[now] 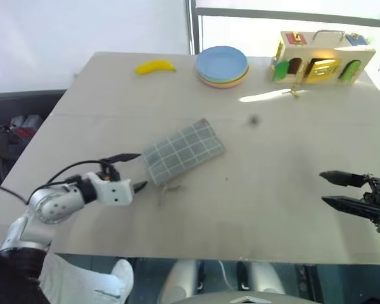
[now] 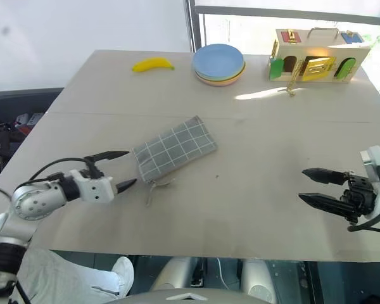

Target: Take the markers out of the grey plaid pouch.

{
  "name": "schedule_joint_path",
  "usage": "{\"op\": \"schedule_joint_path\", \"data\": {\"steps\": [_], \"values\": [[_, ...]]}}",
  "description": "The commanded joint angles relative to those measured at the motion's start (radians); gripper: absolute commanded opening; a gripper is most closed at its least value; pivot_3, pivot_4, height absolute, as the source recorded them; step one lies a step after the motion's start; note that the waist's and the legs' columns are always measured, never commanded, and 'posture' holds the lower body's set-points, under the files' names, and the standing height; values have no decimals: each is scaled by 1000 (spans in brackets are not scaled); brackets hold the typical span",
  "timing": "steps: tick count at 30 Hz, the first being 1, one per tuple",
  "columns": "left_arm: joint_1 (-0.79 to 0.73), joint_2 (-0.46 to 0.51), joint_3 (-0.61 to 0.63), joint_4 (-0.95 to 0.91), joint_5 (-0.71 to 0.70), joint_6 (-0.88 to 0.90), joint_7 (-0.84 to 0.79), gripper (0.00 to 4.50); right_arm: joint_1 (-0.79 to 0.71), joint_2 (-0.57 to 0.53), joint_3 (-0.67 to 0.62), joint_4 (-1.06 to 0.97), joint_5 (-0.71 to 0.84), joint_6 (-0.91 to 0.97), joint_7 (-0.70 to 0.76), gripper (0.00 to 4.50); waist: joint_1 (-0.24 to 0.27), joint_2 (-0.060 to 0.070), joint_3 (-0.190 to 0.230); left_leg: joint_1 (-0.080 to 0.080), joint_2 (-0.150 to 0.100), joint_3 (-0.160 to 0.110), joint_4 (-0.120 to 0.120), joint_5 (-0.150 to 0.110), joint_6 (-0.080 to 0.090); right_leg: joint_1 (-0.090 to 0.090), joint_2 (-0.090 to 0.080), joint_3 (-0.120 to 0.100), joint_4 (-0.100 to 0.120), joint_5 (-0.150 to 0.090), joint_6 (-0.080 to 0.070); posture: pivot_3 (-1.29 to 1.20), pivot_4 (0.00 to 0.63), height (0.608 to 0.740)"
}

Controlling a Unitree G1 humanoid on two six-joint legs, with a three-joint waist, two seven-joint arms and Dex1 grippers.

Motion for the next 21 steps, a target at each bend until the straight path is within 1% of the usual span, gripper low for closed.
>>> {"op": "schedule_joint_path", "data": {"steps": [1,5,8,10,11,13,14,15,16,17,18,19,21], "values": [[-83,-72,-130,124,146,-138,101,4451,21,19,-51,-63,27,-43,25,4500,6,2,-1,0,0,0,0,0,0,0,0,0,0,0,0,0,150,740],[-176,-98,-204,224,375,-207,314,4451,23,34,-83,-90,54,-37,-9,4500,12,3,-4,2,0,0,2,2,4,1,0,0,3,0,0,0,150,740],[-240,-98,-271,292,527,-196,477,4451,26,44,-109,-102,67,-42,-28,4500,24,7,-8,3,0,0,2,2,4,2,0,0,4,0,0,0,150,740],[-280,-99,-310,342,585,-182,568,3913,21,53,-127,-114,86,-36,-46,4500,29,10,-12,4,0,0,2,2,4,3,0,-1,4,0,0,0,150,740],[-294,-98,-326,361,603,-175,605,3550,20,56,-132,-120,90,-33,-52,4500,28,10,-12,5,0,1,3,2,4,4,-1,-1,4,0,0,0,150,740],[-330,-100,-361,405,636,-148,669,2556,19,63,-136,-126,91,-41,-61,4500,28,10,-13,5,0,1,3,2,4,4,-1,-1,5,0,0,0,150,740],[-345,-101,-377,423,648,-138,699,2132,17,67,-138,-128,94,-44,-68,4500,28,10,-13,5,0,1,3,3,4,4,-1,-1,6,0,0,0,150,740],[-356,-103,-385,439,642,-134,716,1586,11,79,-143,-131,107,-43,-81,4500,28,12,-14,6,0,1,4,3,4,5,-1,-1,6,0,0,0,150,740],[-363,-107,-386,453,621,-142,727,1040,8,86,-145,-135,116,-43,-90,4500,28,13,-15,6,1,1,4,3,4,6,-2,-3,6,0,0,0,150,740],[-364,-119,-375,475,559,-158,712,727,6,89,-144,-138,119,-43,-94,4500,28,15,-16,8,2,2,4,3,4,7,-3,-4,6,0,0,0,150,740],[-364,-128,-367,490,505,-178,693,296,5,91,-141,-141,115,-46,-94,4500,28,20,-19,9,2,4,4,3,4,8,-5,-5,6,0,0,0,150,740],[-362,-137,-361,498,441,-199,660,25,3,91,-136,-141,111,-50,-93,4500,27,21,-20,10,2,6,3,3,4,10,-6,-6,7,0,0,0,150,740],[-352,-152,-360,493,300,-223,556,25,-5,90,-124,-133,99,-58,-91,4500,22,21,-19,11,4,8,3,3,4,10,-7,-6,7,0,0,0,150,740]]}}
